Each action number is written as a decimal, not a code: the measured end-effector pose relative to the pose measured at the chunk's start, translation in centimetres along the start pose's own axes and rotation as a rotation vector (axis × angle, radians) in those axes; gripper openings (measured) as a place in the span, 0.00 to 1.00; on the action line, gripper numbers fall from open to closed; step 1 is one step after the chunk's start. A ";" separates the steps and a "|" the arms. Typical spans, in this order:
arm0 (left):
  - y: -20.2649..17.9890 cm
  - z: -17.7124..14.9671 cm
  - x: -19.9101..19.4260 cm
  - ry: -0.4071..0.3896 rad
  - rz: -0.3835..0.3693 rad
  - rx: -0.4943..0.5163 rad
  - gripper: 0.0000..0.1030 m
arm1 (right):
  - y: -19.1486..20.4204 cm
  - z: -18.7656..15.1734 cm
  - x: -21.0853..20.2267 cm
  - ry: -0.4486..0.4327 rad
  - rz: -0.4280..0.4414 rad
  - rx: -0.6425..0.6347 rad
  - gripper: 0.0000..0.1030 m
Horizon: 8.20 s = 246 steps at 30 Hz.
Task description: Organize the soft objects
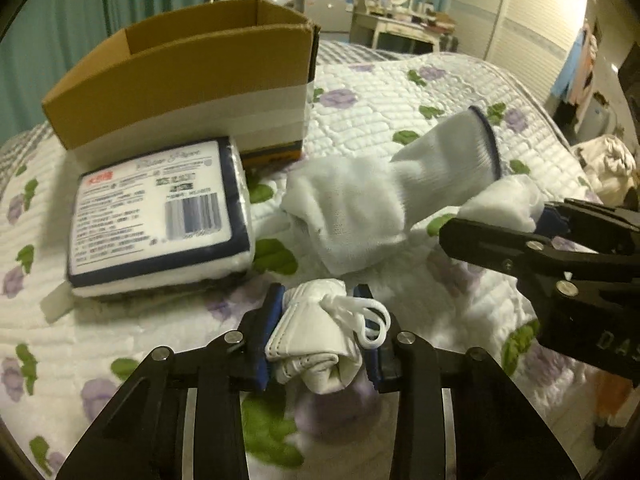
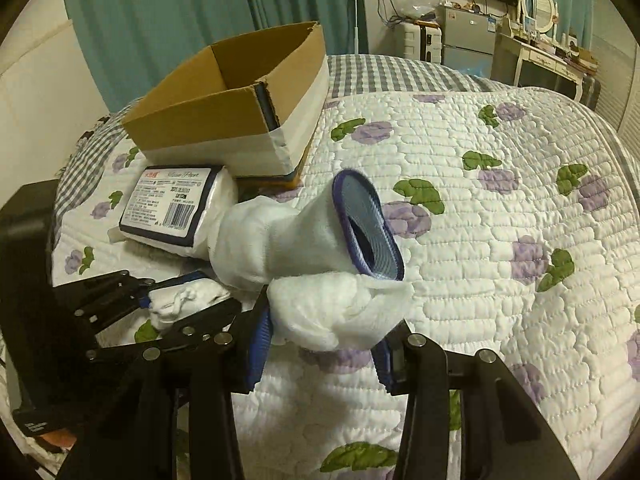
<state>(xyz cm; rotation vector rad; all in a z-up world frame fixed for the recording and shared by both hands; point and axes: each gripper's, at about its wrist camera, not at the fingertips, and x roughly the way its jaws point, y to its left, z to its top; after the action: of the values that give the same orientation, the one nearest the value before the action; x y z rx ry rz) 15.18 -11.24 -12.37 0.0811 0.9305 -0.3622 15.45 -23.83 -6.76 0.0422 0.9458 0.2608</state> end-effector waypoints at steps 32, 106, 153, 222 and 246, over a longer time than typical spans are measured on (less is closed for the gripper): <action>7.5 10.5 -14.9 -0.325 0.209 0.017 0.32 | 10.9 13.6 -10.9 -0.265 0.033 -0.209 0.42; 9.4 0.8 -5.6 -0.102 0.263 -0.095 0.90 | 5.2 4.1 1.8 0.029 -0.057 -0.159 0.97; 5.5 1.3 -4.3 -0.145 0.131 0.147 0.34 | 2.2 2.9 3.3 -0.017 -0.008 0.001 0.61; 11.6 15.4 -18.6 -0.515 0.290 0.089 0.76 | 11.2 17.9 -7.3 -0.351 0.034 -0.244 0.98; 12.8 0.3 -20.5 -0.348 0.210 -0.023 0.86 | 18.8 0.0 -8.0 -0.154 0.044 -0.168 0.99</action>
<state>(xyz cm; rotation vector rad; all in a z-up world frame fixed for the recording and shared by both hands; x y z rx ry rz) 8.61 6.22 3.04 0.0903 0.5751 -0.1626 7.18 -7.54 2.36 -0.0705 0.7679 0.3718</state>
